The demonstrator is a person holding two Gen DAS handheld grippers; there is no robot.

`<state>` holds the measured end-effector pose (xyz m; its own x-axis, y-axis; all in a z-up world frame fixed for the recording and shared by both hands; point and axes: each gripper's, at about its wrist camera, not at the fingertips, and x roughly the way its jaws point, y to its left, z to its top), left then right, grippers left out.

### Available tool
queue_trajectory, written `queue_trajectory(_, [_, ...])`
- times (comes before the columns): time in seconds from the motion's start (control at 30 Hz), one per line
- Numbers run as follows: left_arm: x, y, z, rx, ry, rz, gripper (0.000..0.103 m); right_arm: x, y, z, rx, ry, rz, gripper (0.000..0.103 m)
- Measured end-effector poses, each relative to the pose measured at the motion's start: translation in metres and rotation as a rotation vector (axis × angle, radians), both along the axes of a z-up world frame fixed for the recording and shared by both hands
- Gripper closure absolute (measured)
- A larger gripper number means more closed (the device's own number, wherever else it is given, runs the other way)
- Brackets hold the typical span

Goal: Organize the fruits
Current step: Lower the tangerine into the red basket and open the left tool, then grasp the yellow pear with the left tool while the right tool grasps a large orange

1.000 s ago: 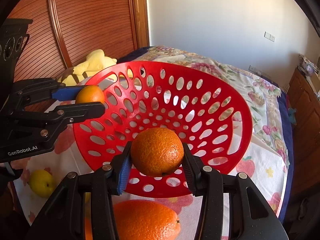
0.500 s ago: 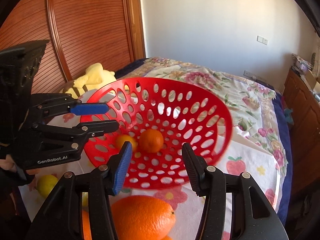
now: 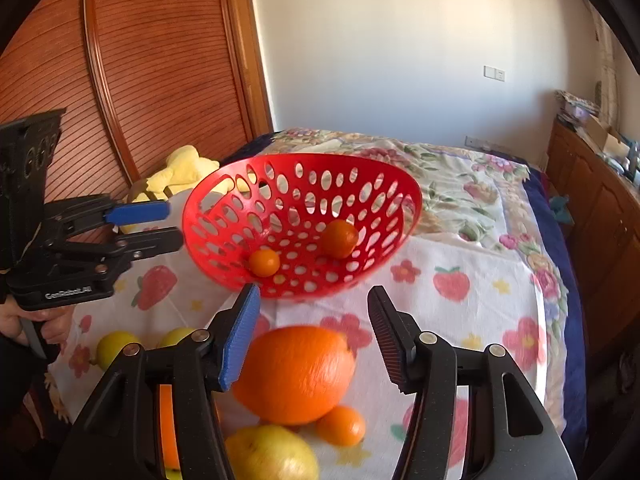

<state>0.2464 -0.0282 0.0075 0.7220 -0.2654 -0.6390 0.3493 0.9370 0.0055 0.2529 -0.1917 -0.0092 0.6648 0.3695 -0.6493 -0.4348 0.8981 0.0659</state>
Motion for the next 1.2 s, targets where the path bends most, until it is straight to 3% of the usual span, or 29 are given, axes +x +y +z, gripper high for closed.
queue_trajectory(0.63, [-0.097, 0.031, -0.027, 0.000, 0.042, 0.031, 0.047, -0.096, 0.010, -0.001, 0.039, -0.026, -0.020, 0.041])
queue_trajectory(1.2, [-0.123, 0.036, -0.068, -0.003, 0.113, 0.040, 0.047, -0.108, 0.059, -0.037, 0.040, 0.057, 0.067, 0.034])
